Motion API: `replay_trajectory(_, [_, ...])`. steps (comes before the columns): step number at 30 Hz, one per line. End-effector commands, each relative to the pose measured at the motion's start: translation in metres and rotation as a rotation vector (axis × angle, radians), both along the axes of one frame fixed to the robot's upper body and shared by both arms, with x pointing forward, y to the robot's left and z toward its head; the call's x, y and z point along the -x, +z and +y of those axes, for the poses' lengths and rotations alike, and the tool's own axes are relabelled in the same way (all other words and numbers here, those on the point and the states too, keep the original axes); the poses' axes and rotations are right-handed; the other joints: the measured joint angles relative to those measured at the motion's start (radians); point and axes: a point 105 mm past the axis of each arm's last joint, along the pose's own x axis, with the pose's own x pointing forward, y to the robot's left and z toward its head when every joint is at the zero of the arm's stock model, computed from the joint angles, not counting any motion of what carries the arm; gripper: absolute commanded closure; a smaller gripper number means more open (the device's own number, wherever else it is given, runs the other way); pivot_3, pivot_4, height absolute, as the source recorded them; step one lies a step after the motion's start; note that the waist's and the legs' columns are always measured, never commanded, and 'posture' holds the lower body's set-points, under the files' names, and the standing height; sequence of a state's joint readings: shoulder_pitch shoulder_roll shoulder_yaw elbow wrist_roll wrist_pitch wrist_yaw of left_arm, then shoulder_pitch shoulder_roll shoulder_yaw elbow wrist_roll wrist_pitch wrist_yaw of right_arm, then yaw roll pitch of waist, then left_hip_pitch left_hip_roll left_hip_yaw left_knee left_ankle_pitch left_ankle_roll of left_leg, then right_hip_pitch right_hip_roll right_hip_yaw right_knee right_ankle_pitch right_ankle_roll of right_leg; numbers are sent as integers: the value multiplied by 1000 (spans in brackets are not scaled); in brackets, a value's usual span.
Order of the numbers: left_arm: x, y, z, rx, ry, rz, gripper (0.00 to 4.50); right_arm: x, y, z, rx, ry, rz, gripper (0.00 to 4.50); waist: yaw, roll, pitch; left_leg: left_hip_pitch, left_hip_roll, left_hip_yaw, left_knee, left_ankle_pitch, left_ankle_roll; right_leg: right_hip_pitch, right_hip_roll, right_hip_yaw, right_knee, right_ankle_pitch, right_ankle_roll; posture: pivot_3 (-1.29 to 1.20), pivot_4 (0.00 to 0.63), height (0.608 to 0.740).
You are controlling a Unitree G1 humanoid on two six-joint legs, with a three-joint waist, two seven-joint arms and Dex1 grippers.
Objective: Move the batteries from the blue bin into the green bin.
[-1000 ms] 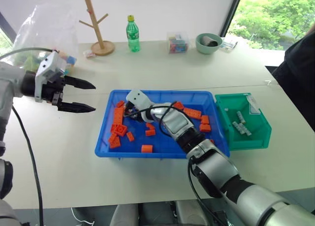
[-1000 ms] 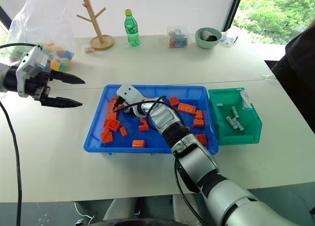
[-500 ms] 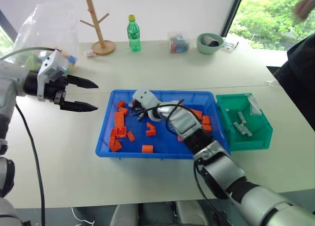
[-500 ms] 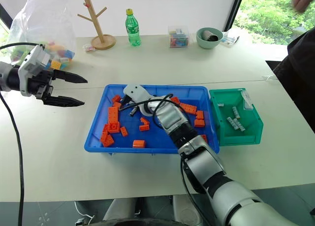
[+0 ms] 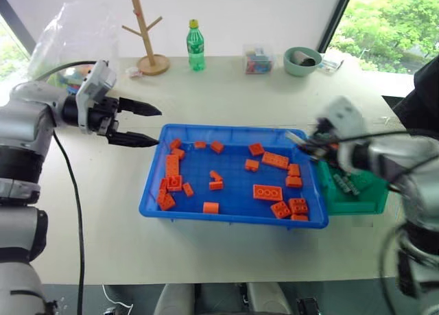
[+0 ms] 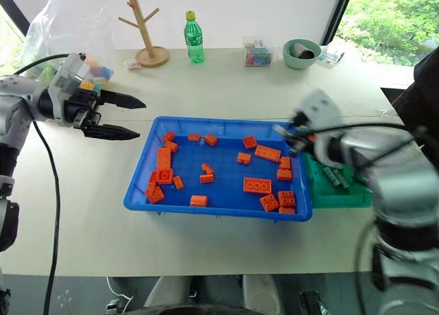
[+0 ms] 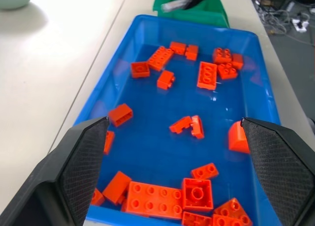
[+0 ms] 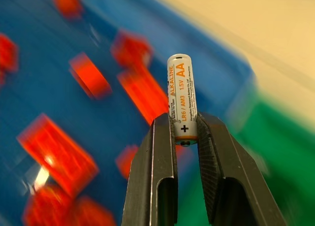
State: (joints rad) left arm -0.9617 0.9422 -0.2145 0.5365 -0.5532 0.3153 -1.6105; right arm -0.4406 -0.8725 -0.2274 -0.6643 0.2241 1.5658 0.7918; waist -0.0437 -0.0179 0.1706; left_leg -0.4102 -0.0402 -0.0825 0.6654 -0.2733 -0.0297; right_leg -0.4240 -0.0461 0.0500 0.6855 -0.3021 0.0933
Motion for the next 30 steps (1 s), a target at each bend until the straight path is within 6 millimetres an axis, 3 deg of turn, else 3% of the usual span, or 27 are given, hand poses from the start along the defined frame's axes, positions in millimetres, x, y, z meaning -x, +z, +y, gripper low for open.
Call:
replay_trajectory(1, [0,16,-9,15,-43,-52,0,17,5,-11,58,-20,-55,4425,-4,0,0,1,0,1,0,0,0,0,0,1,1,0,0,0,150,736])
replay_trajectory(5, [0,19,-14,22,-62,-53,0,22,-3,-29,89,-93,-56,4425,-3,0,0,3,1,1,0,0,0,2,1,1,2,0,0,0,150,736])
replay_trajectory(12, [0,21,-16,24,-72,-56,0,19,-4,-41,99,-145,-80,956,2,0,0,2,0,1,1,0,0,2,0,1,1,0,0,0,150,736])
replay_trajectory(17, [2,22,-13,27,-69,-56,0,17,21,-47,38,-87,-107,956,1,0,0,2,0,1,1,0,0,3,0,1,1,0,0,0,150,736])
replay_trajectory(22, [6,21,-8,15,-63,-76,0,31,51,-39,-5,162,-149,956,2,0,0,2,0,1,1,0,0,3,1,0,1,0,0,0,150,736])
replay_trajectory(30, [12,19,3,-7,-33,-80,0,45,48,-58,-45,292,-119,956,6,0,0,3,0,1,2,0,1,6,0,0,-1,0,0,0,150,736])
